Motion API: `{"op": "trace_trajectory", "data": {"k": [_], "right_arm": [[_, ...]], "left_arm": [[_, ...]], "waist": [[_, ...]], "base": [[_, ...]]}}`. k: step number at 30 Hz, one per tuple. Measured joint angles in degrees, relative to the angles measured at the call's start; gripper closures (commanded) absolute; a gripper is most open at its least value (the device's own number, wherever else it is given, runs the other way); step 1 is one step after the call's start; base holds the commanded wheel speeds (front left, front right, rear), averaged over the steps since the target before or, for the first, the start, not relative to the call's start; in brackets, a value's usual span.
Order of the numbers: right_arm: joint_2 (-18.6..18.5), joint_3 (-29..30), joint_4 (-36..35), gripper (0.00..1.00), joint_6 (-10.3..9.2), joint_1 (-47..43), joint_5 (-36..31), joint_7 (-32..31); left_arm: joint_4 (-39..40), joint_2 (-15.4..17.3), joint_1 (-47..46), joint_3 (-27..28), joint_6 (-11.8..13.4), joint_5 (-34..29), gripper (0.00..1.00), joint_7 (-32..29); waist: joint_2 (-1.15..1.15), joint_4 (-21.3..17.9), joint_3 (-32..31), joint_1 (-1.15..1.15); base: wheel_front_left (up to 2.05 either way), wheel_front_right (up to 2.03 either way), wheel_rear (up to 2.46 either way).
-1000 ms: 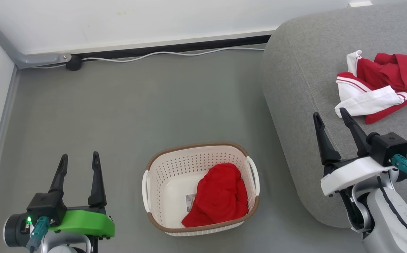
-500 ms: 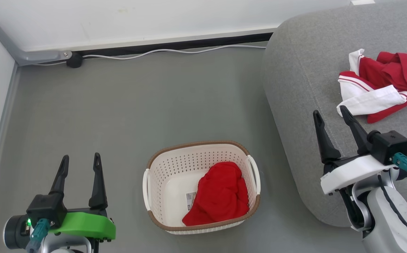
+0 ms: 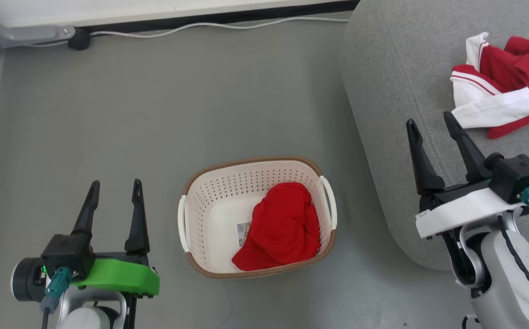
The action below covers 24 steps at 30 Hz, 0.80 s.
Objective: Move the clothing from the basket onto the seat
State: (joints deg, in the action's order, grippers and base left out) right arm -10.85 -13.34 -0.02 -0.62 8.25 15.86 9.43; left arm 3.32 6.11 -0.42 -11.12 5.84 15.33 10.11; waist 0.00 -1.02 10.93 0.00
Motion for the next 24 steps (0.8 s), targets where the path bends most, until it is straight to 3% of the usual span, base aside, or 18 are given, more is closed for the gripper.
{"op": "trace_trajectory", "data": {"k": [16,24], "right_arm": [[-0.10,0.30,-4.45,0.00,-0.48,4.49,0.00,-1.16],[0.09,0.09,-6.65,0.00,-0.42,8.03,0.00,-1.26]], "left_arm": [[-0.07,-0.18,-8.36,-2.27,-0.37,-1.97,0.00,-3.05],[-2.27,-0.19,-12.73,-3.97,-2.60,-1.98,0.00,-4.97]], "waist": [[0.00,-2.11,11.62,0.01],[0.00,-3.29,18.17,0.01]], "base": [[0.00,0.00,0.00],[0.00,0.00,0.00]]}}
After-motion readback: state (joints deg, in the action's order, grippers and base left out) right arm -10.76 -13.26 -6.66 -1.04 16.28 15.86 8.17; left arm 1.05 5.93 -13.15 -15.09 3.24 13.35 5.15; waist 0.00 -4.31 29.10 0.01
